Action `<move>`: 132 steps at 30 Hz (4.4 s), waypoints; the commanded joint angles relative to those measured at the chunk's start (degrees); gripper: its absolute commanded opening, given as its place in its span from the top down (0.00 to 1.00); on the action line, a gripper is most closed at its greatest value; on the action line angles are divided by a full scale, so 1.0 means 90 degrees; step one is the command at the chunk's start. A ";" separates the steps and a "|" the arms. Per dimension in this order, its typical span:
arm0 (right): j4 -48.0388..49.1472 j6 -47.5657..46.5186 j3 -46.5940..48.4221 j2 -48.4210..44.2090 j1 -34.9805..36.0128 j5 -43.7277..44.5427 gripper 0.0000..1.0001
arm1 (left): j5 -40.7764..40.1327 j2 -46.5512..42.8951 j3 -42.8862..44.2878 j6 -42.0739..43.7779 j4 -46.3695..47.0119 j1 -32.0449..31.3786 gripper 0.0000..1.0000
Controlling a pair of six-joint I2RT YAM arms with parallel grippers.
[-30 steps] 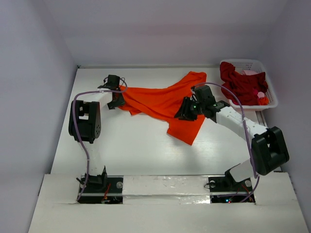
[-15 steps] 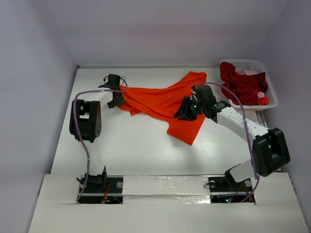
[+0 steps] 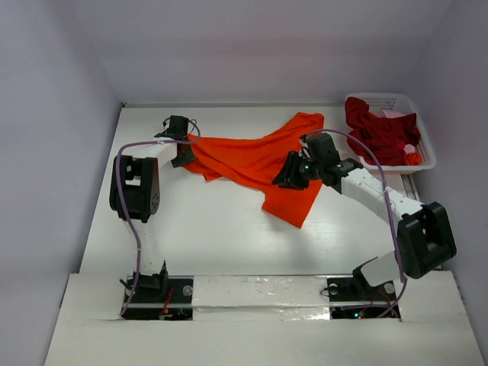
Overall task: Fold and stack the t-shirts
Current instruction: Flatten out the tshirt
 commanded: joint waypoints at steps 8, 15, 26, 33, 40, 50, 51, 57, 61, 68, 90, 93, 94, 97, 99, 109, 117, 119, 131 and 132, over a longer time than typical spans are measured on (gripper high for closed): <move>0.0180 0.0018 0.0085 -0.0143 0.0051 -0.0115 0.59 | 0.0230 0.0081 0.0236 -0.0012 -0.0189 -0.0021 0.69; 0.0190 0.0018 0.0104 -0.0103 0.0051 -0.0124 0.59 | 0.0230 0.0120 0.0245 -0.0080 -0.0277 -0.0021 0.85; 0.0122 0.0008 0.0173 -0.0064 0.0051 -0.0124 0.59 | 0.0260 0.0198 0.0382 -0.0139 -0.0413 -0.0021 0.96; -0.0561 -0.0187 0.0105 -0.0074 0.0051 0.0256 0.75 | 0.0182 0.0188 0.0587 -0.0178 -0.0598 -0.0021 1.00; -0.1548 -0.0315 -0.0090 -0.0933 0.0051 0.1535 0.01 | 0.0250 0.0110 0.0646 -0.0178 -0.0618 -0.0021 1.00; -0.0808 0.0242 -0.1682 -0.0495 0.0119 0.1683 0.00 | 0.0416 0.0159 0.0880 -0.0158 -0.0784 -0.0021 1.00; -0.0729 0.0320 -0.1876 -0.0426 0.0187 0.1586 0.00 | 0.0406 0.0159 0.0919 -0.0139 -0.0823 -0.0021 1.00; -0.0396 0.0565 -0.2093 -0.0250 0.0324 0.1672 0.29 | 0.0465 0.0188 0.0997 -0.0119 -0.0833 -0.0021 1.00; -0.0406 0.0584 -0.2025 -0.0444 0.0324 0.1682 0.31 | 0.0484 0.0217 0.0997 -0.0149 -0.0804 -0.0079 1.00; -0.0319 0.0536 -0.1976 -0.0465 0.0324 0.1692 0.40 | 0.0377 0.0149 0.1036 -0.0139 -0.0843 -0.0138 1.00; -0.0279 0.0438 -0.1527 -0.0113 0.0324 0.1721 0.80 | 0.0299 0.0266 0.1387 -0.0119 -0.1028 -0.0138 1.00; -0.0318 0.0448 -0.1507 -0.0084 0.0324 0.1741 0.96 | 0.0309 0.0286 0.1456 -0.0119 -0.1058 -0.0138 1.00; -0.0318 0.0448 -0.1497 -0.0065 0.0324 0.1731 1.00 | 0.0299 0.0296 0.1485 -0.0129 -0.1067 -0.0138 1.00; -0.0338 0.0448 -0.1488 -0.0064 0.0324 0.1731 1.00 | 0.0289 0.0306 0.1534 -0.0119 -0.1097 -0.0138 1.00; -0.0376 0.0428 -0.1478 -0.0074 0.0324 0.1770 1.00 | 0.0289 0.0305 0.1544 -0.0119 -0.1107 -0.0138 1.00; -0.1225 0.0204 -0.0600 -0.0551 0.0324 0.2180 1.00 | 0.0260 -0.0074 0.1758 -0.0110 -0.1350 -0.0138 1.00; -0.2661 -0.0402 0.1265 -0.0787 0.0324 0.2912 1.00 | 0.0240 -0.0807 0.2091 -0.0032 -0.1858 -0.0079 1.00; -0.2827 -0.0441 0.1752 -0.0758 0.0266 0.2874 1.00 | 0.0260 -0.1032 0.2295 -0.0022 -0.2073 -0.0079 1.00; -0.3316 -0.1133 0.2868 -0.0953 -0.1393 0.2405 1.00 | 0.0202 -0.1921 0.3331 0.0125 -0.2933 0.0545 1.00; -0.3326 -0.1163 0.2887 -0.0972 -0.1510 0.2395 1.00 | 0.0182 -0.1960 0.3302 0.0115 -0.2933 0.0604 1.00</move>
